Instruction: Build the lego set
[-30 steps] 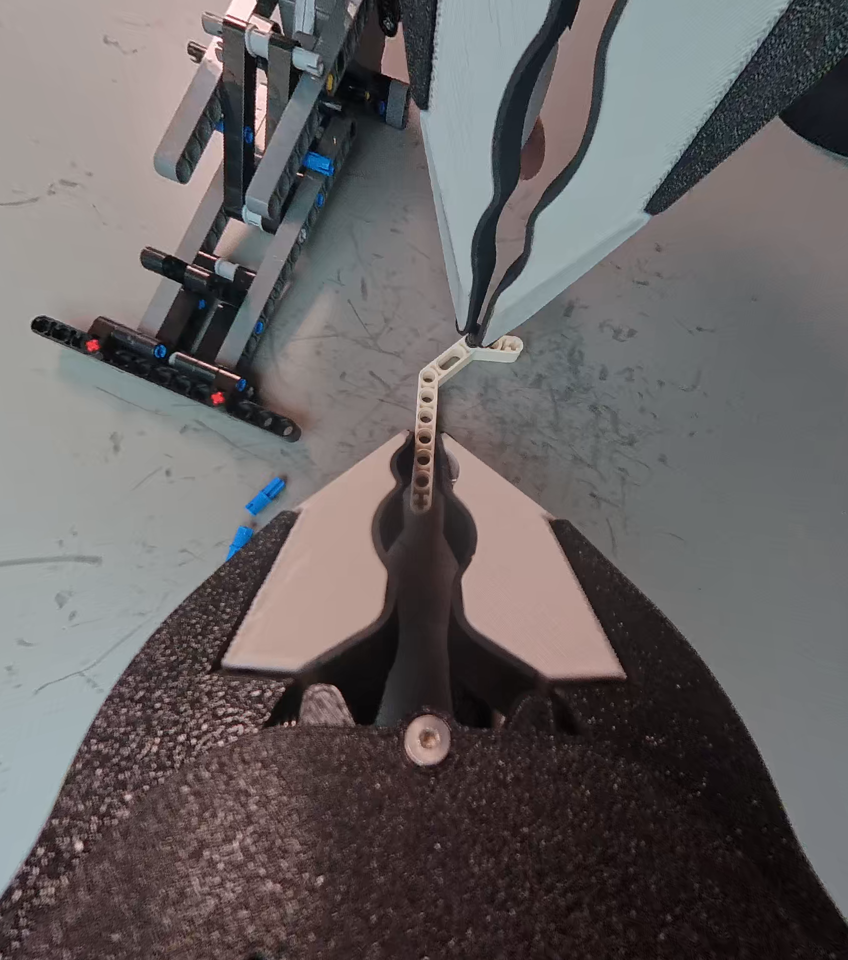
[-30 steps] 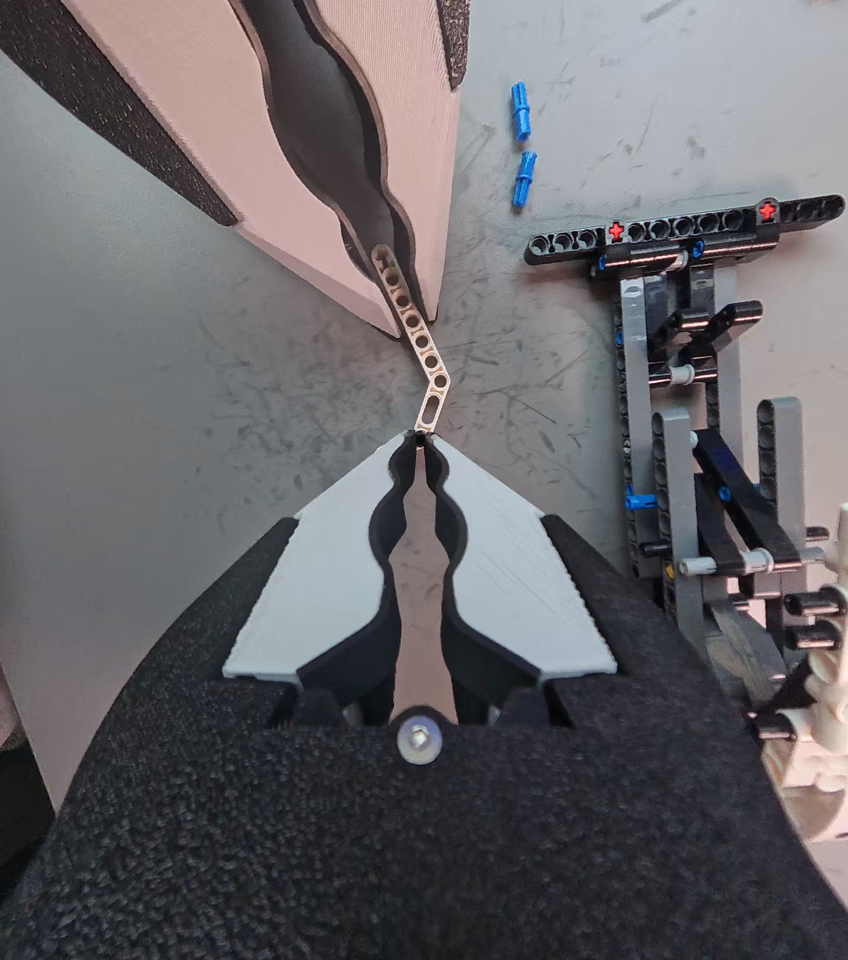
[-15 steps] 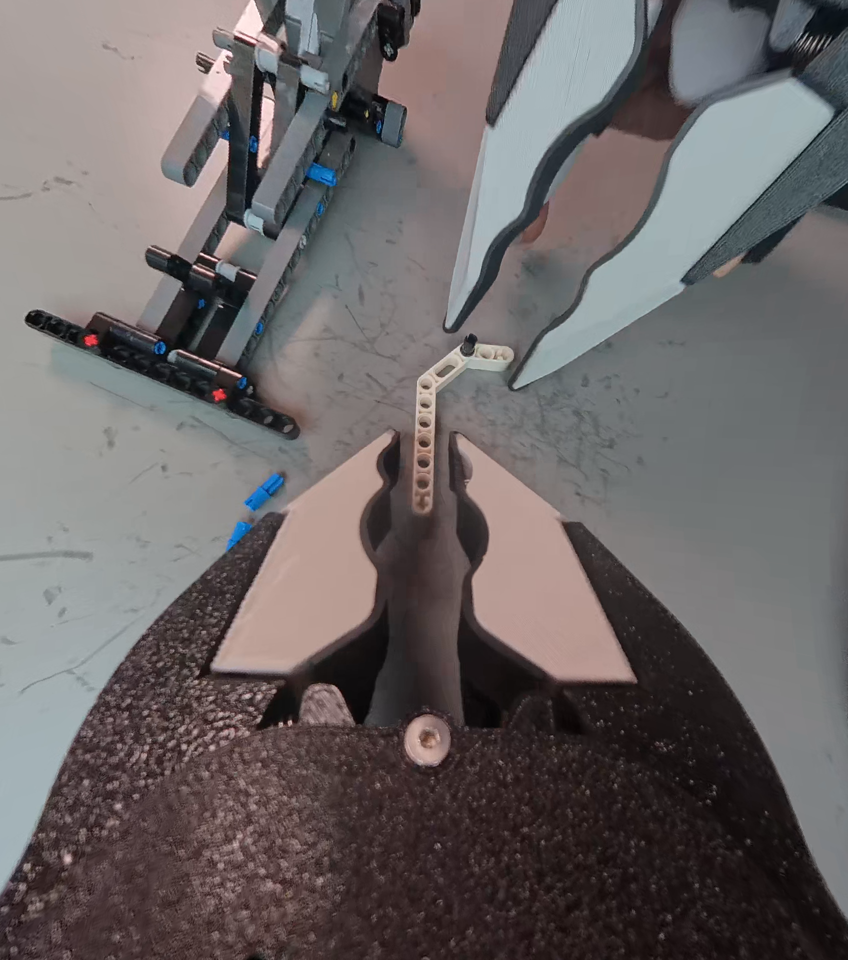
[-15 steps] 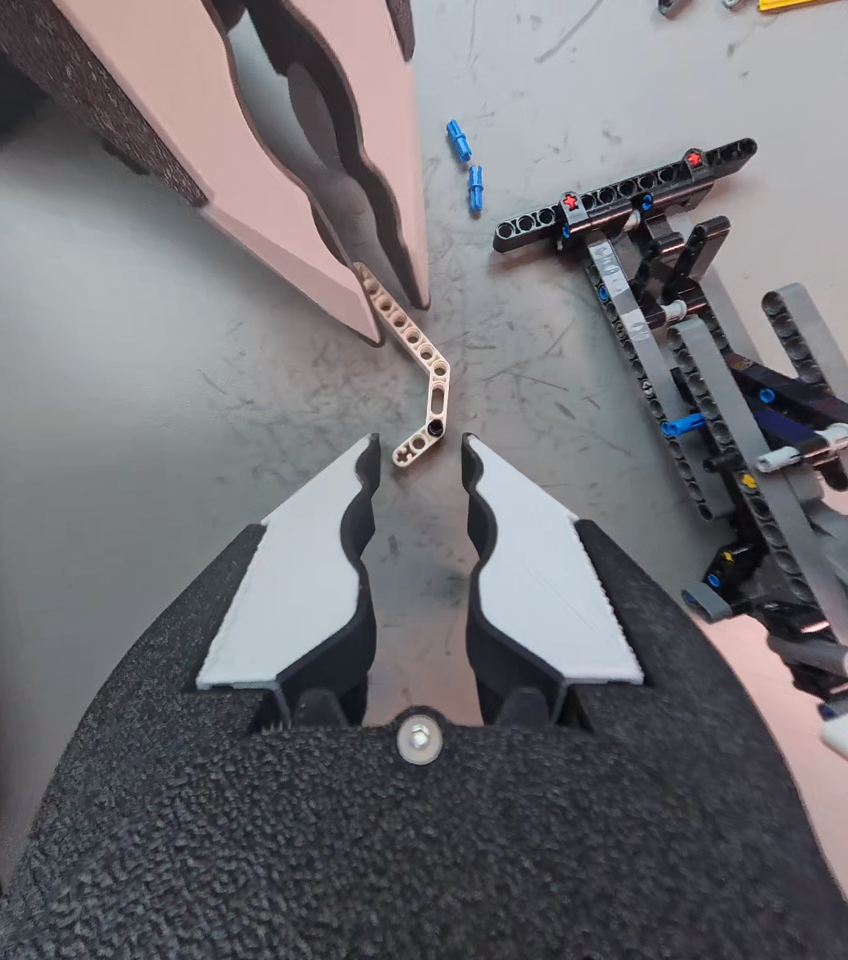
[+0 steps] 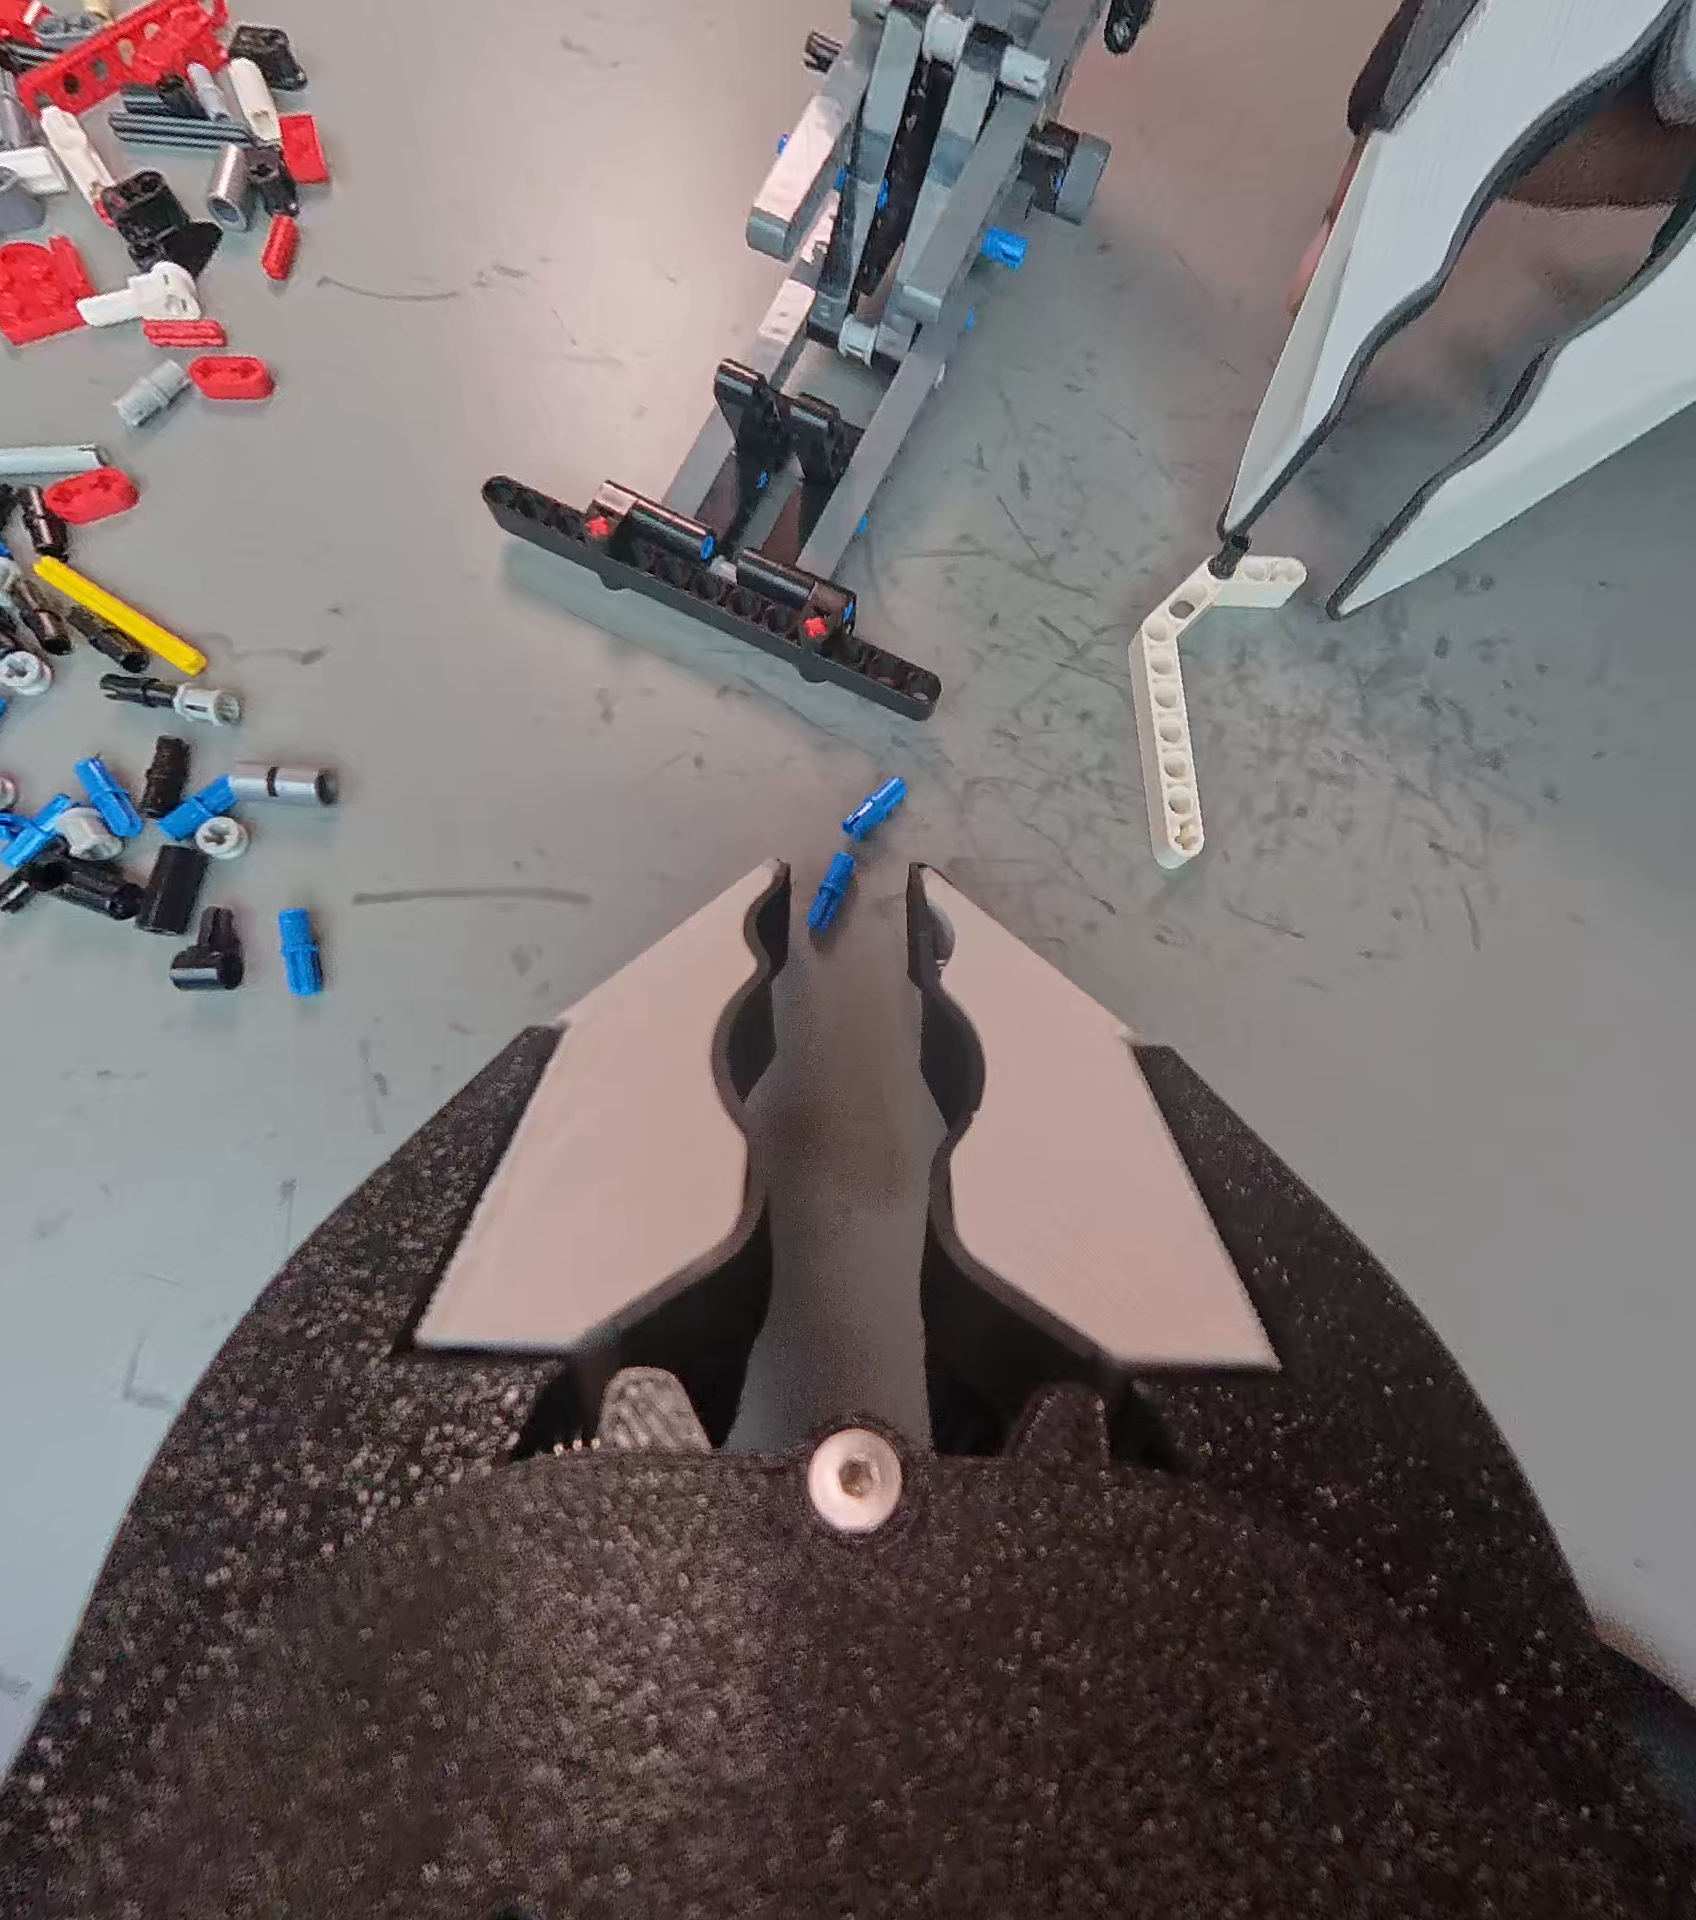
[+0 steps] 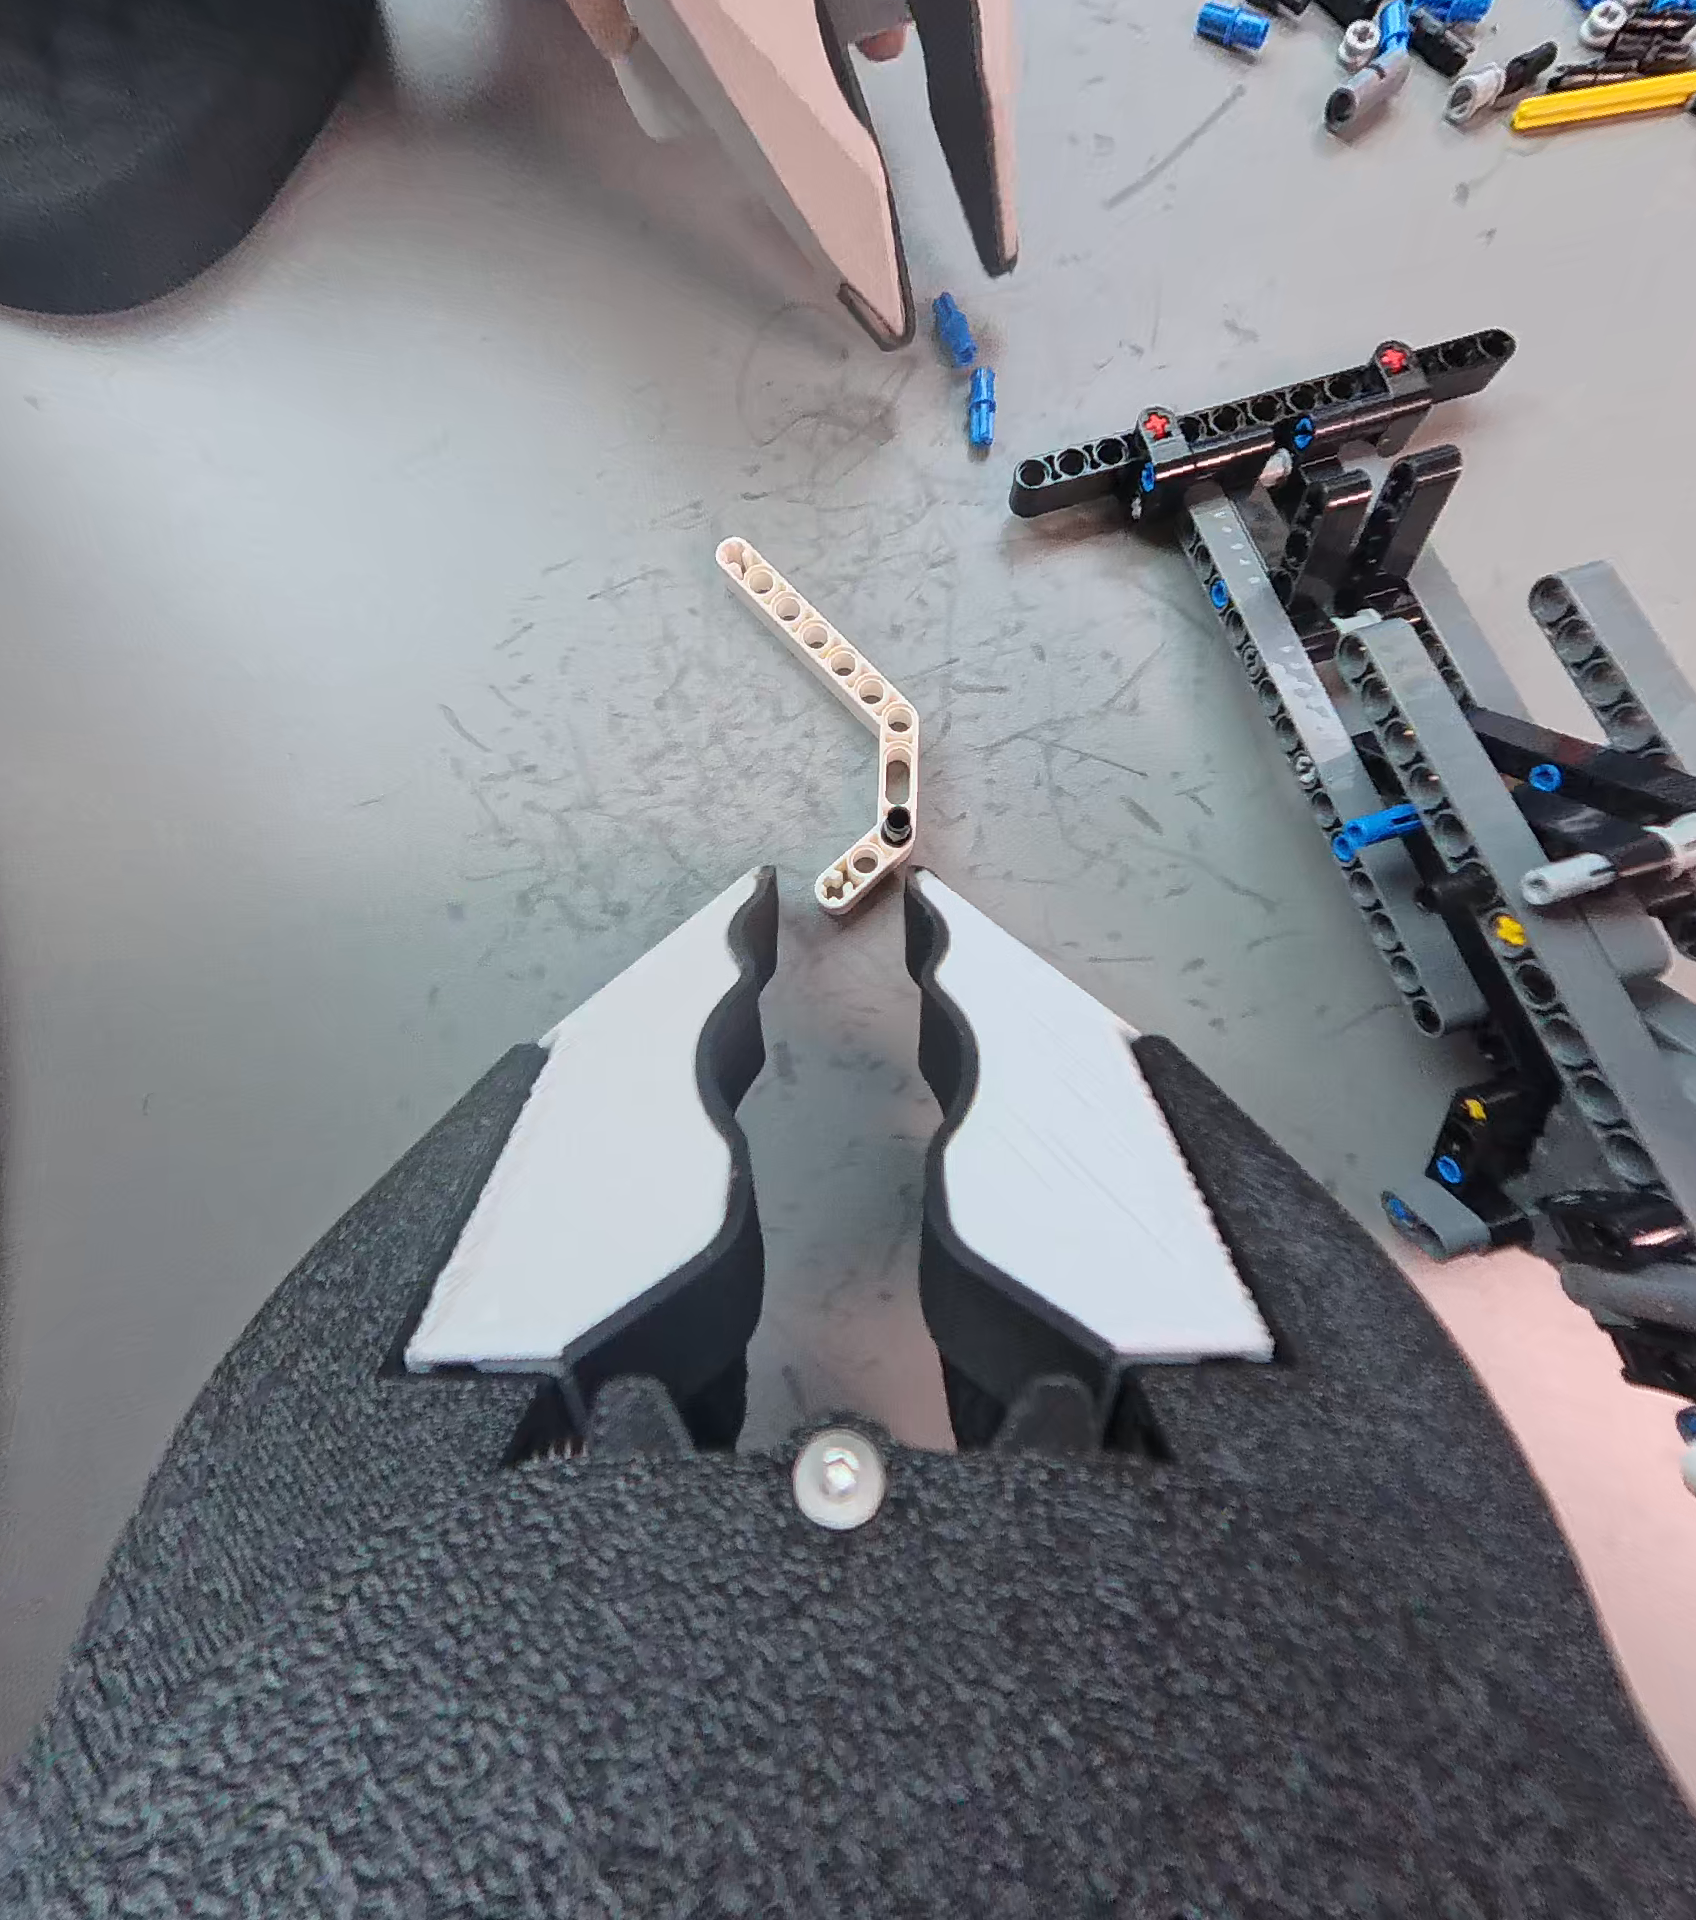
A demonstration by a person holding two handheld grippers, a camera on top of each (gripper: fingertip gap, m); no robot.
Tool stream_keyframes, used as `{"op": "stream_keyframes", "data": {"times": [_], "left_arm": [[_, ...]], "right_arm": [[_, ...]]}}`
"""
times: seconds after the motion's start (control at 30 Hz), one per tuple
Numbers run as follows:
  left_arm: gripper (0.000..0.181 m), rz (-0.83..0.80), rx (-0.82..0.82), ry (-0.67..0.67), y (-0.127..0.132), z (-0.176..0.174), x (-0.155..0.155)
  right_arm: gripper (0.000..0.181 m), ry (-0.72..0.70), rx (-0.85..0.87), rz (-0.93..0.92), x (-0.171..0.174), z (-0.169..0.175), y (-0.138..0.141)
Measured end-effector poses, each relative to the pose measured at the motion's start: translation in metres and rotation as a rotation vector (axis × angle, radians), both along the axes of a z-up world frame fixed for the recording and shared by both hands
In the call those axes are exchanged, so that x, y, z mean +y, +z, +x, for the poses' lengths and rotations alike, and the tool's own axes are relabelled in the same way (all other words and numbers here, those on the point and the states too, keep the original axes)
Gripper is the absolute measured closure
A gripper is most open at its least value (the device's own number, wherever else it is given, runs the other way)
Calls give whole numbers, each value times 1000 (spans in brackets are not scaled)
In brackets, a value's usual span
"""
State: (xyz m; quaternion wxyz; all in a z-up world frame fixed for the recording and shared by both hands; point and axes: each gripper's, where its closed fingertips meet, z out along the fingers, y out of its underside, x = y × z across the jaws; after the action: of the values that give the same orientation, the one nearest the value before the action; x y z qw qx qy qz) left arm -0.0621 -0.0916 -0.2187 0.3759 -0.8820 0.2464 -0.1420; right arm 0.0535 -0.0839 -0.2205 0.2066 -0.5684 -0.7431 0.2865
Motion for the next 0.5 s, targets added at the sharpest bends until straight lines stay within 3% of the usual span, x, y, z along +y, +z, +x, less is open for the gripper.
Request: {"op": "stream_keyframes", "data": {"times": [0.2, 0.5], "left_arm": [[166, -7, 77, -7, -8, -4, -1], [177, 25, 30, -43, -1, 1, -1]], "right_arm": [[158, -15, 70, -40, 8, 3, 7], [157, -3, 189, -70, 10, -2, 20]]}}
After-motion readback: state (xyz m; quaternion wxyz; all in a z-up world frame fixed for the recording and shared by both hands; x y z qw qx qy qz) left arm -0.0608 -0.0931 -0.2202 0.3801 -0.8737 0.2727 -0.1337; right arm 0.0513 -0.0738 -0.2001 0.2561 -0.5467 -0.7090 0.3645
